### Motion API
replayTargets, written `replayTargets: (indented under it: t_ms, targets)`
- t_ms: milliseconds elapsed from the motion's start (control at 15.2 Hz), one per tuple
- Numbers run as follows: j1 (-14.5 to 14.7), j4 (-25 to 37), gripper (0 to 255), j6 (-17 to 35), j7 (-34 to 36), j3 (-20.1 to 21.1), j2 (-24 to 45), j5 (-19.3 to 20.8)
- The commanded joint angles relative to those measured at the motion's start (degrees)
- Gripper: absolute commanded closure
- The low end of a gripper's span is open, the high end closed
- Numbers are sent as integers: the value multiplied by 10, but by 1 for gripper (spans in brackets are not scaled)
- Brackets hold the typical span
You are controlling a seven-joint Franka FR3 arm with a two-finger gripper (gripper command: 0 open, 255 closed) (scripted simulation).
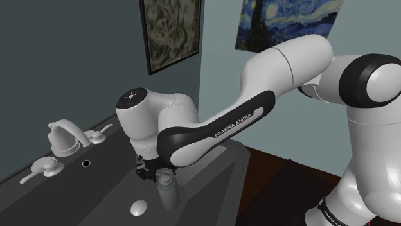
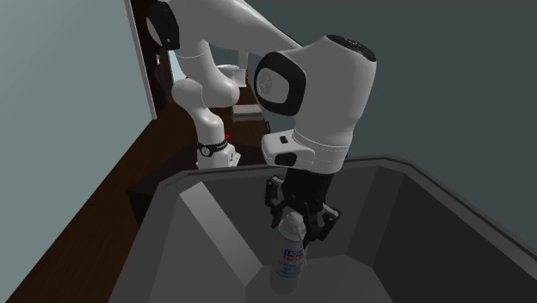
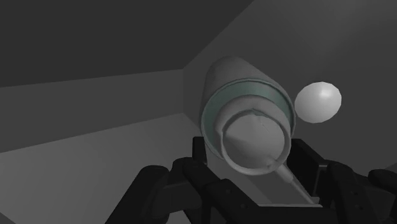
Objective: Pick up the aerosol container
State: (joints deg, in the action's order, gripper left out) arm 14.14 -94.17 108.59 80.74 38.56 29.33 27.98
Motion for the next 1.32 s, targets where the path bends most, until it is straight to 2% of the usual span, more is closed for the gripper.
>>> replayTargets:
  t_ms: [0,132,1254]
  targets:
    - [0,-1,255,0,0,0,0,0]
    - [1,0,255,1,1,-1,3,1]
    - [0,68,255,-92,-30,15,-34,-29]
